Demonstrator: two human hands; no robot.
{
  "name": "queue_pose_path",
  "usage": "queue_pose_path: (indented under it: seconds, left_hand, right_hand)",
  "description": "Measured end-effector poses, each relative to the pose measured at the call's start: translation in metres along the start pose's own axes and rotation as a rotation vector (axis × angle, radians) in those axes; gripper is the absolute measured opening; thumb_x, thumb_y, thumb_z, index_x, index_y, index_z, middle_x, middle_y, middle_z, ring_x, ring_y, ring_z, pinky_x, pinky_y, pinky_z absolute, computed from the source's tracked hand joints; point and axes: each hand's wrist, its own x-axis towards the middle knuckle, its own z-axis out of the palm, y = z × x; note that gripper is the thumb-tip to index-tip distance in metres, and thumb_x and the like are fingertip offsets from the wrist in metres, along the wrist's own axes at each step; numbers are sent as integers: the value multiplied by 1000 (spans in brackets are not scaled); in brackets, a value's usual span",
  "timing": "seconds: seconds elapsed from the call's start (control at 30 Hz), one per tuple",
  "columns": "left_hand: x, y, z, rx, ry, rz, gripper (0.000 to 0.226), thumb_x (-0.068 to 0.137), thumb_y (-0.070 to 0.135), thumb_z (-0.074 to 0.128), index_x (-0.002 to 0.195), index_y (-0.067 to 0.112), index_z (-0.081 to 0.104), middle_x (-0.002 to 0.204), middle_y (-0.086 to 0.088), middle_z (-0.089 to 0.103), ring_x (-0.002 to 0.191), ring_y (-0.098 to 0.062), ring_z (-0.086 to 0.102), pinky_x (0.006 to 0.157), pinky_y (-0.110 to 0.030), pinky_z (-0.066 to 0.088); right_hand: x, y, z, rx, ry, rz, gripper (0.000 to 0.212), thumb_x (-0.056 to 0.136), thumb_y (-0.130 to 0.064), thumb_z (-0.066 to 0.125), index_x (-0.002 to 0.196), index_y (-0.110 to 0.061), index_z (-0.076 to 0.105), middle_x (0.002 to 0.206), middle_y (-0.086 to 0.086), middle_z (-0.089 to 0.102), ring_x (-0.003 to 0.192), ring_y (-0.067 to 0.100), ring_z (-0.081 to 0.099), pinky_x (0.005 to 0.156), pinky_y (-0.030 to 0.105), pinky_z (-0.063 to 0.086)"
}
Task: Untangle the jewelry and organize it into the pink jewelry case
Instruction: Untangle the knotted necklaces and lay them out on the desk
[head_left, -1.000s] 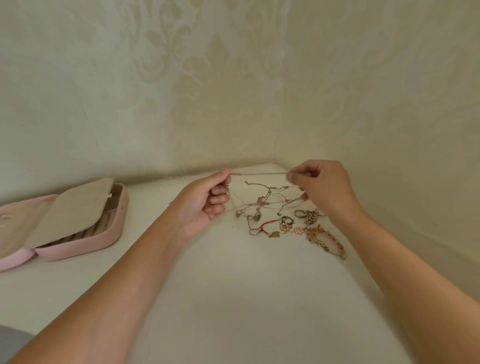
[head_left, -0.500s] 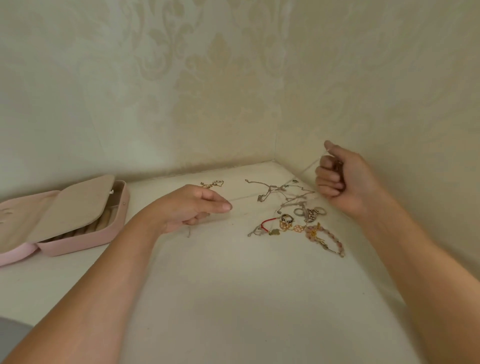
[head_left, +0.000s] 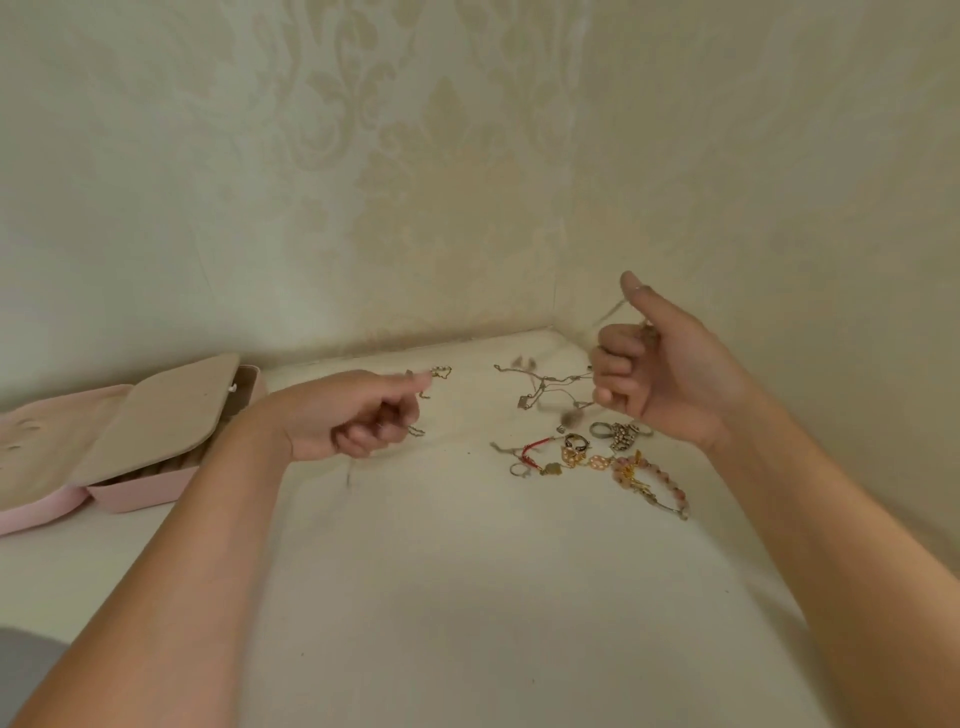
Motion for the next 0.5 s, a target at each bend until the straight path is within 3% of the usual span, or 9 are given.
queue_pose_path:
  seconds: [0.07, 0.13, 0.2, 0.27, 0.33, 0.4, 0.5]
  left_hand:
    - [-2, -1, 3, 158, -61, 31, 68, 36, 72, 82, 74, 17, 68, 69, -1, 61, 52, -10, 50, 46, -16, 42]
    - [0, 0, 6, 209, -26, 87, 78, 35, 67, 86, 93, 17, 73, 91, -1, 72, 79, -11, 66, 70, -18, 53]
    - [3, 3, 12, 218, 16, 176, 78, 41, 60, 87, 108, 23, 69, 109, 4, 71, 102, -7, 65, 91, -20, 49]
    - [8, 7, 24, 147, -35, 269, 64, 58, 45, 81, 116, 25, 64, 118, 7, 68, 115, -7, 60, 103, -27, 43]
    - [12, 10, 41, 53, -106, 353, 46, 71, 31, 76, 114, 19, 65, 116, 0, 69, 116, -14, 61, 102, -28, 44]
    - [12, 14, 55, -2, -108, 388, 19, 80, 20, 76, 97, 13, 70, 100, -6, 73, 101, -19, 68, 92, -25, 50]
    - [11, 18, 64, -47, -59, 378, 15, 78, 23, 65, 83, 9, 69, 75, -6, 71, 74, -18, 69, 74, -25, 54]
  right_hand:
    - [-2, 4, 9, -136, -66, 19, 52, 92, -52, 47, 55, -18, 31, 55, -1, 28, 43, 11, 23, 39, 20, 30]
    - [-2, 10, 17, -264, -114, -8, 40, 99, -30, 44, 62, -14, 42, 58, 0, 37, 43, 9, 26, 38, 18, 27]
    - [-4, 13, 23, -348, -177, -64, 26, 97, -8, 43, 77, -7, 58, 66, 5, 52, 48, 10, 40, 43, 18, 37]
    - [-5, 15, 26, -358, -252, -109, 22, 96, -2, 44, 88, -4, 65, 73, 6, 62, 59, 11, 54, 53, 20, 49]
    - [-5, 15, 28, -373, -261, -150, 19, 95, -8, 50, 89, -4, 67, 75, 6, 65, 67, 14, 60, 60, 21, 52]
    - [-5, 15, 27, -431, -205, -205, 16, 90, -15, 58, 87, -6, 71, 75, 4, 66, 72, 15, 62, 65, 21, 52]
    - [-3, 14, 22, -508, -116, -260, 14, 87, -19, 63, 88, -9, 74, 71, 2, 66, 72, 13, 62, 67, 20, 52]
